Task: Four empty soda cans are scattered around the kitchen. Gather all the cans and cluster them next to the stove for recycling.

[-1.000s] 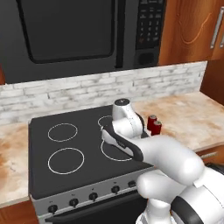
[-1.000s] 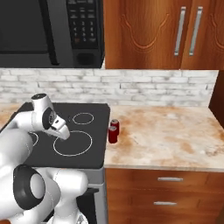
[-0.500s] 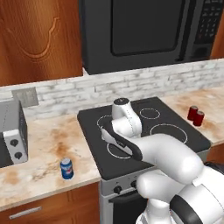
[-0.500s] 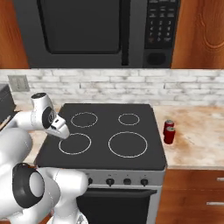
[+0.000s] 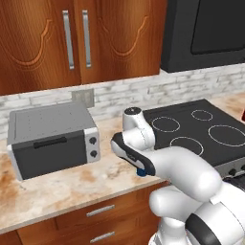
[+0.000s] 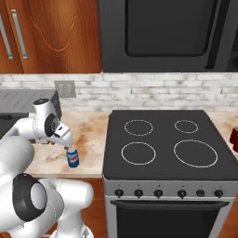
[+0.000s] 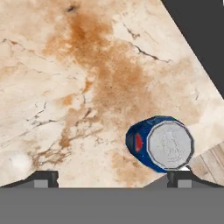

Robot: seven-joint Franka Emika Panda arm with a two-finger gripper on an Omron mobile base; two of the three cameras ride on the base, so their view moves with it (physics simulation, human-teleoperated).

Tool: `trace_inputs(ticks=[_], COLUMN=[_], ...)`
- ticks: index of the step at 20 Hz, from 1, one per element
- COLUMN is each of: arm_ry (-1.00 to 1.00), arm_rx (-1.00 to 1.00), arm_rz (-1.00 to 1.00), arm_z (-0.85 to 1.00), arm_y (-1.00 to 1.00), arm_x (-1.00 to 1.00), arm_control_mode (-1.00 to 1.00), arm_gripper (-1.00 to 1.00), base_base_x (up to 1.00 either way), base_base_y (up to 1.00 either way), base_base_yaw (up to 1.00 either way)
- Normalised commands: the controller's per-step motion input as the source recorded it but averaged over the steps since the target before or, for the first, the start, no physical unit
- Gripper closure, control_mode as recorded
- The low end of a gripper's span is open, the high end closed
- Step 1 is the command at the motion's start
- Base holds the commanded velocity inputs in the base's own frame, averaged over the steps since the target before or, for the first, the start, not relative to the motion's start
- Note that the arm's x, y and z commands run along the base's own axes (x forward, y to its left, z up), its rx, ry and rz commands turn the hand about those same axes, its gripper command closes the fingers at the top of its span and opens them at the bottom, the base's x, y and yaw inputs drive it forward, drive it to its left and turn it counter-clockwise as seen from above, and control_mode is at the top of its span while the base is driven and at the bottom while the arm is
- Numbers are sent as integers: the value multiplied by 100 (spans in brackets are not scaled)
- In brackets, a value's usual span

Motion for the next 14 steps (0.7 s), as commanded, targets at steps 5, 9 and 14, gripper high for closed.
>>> trace_inputs(ticks=[5,9,14], arm_ry=[0,6,22], arm_rx=[0,0,5], arm_rz=[0,4,1], arm_z=[-1,0,6], arm_y=[5,-18,-41], arm_x=[0,23,15], arm_control_mode=[-100,-100,-100], arm_gripper=[-100,-100,-100], base_base_x=[2,0,0], base_base_y=[28,0,0], base_base_yaw=[-4,0,0])
